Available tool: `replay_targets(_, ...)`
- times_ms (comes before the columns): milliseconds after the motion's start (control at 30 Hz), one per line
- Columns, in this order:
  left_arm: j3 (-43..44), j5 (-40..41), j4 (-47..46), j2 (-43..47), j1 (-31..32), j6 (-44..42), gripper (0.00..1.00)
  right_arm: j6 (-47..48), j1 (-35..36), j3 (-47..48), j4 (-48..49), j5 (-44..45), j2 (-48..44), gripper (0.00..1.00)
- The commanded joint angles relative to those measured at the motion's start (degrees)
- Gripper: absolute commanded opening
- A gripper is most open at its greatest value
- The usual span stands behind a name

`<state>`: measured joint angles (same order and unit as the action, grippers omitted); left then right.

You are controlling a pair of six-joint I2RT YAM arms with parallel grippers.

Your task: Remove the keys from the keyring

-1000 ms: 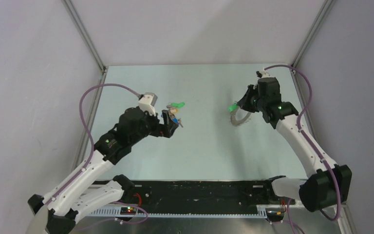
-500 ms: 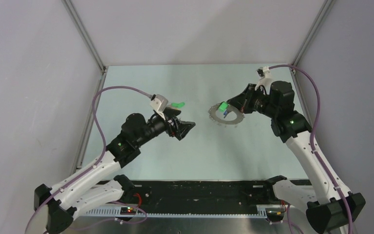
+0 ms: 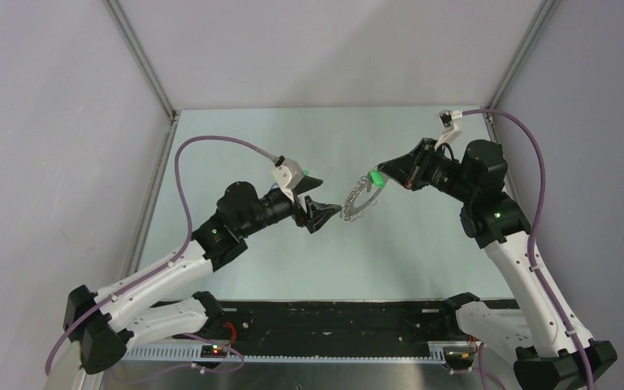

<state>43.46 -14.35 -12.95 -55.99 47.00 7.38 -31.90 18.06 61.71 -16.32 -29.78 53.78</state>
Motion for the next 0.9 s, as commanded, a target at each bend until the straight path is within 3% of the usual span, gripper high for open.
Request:
replay_targets(0, 4.59, -2.95, -3.09, -2.24, 0.29, -2.46, 0.85, -3.31, 0.44, 0.63, 6.34, -4.0, -0.5, 0.0)
replay_targets(367, 6.89, -3.92, -3.98, -5.93, 3.27, -3.77, 0.92, -4.79, 1.37, 0.64, 8.45, -4.34, 0.68, 0.0)
replay_targets(567, 8.34, -0.25, -3.95, -8.39, 3.71, -4.18, 0.85, -6.17, 2.37, 0.62, 9.67, -5.5, 0.54, 0.0)
replay_targets(633, 8.9, -0.26, -3.95, -9.52, 3.72, -4.81, 0.73, -6.27, 2.64, 0.56, 9.52, -6.56, 0.12, 0.0)
replay_targets(667, 9.18, -0.6, -3.94, -10.44, 3.71, -5.15, 0.57, -6.08, 2.79, 0.59, 9.01, -7.01, -0.42, 0.0)
replay_targets(700, 9.58, -0.86, -3.88, -10.93, 3.78, -5.21, 0.49, -5.68, 3.12, 0.55, 8.67, -7.12, -0.73, 0.0)
replay_targets(733, 9.73, -1.67, -3.86, -11.63, 3.74, -5.3, 0.31, -5.39, 3.21, 0.57, 7.64, -7.24, -1.41, 0.0)
replay_targets(800, 10.24, -3.07, -3.86, -12.36, 3.77, -5.36, 0.05, -4.16, 3.68, 0.58, 5.74, -7.15, -2.46, 0.0)
replay_targets(833, 10.33, -3.68, -3.91, -12.47, 3.79, -5.49, 0.02, -2.93, 3.75, 0.54, 4.96, -7.23, -2.81, 0.03)
replay_targets(867, 10.24, -4.94, -3.87, -12.3, 3.75, -5.81, 0.01, -2.13, 3.8, 0.59, 3.39, -7.6, -3.4, 0.15)
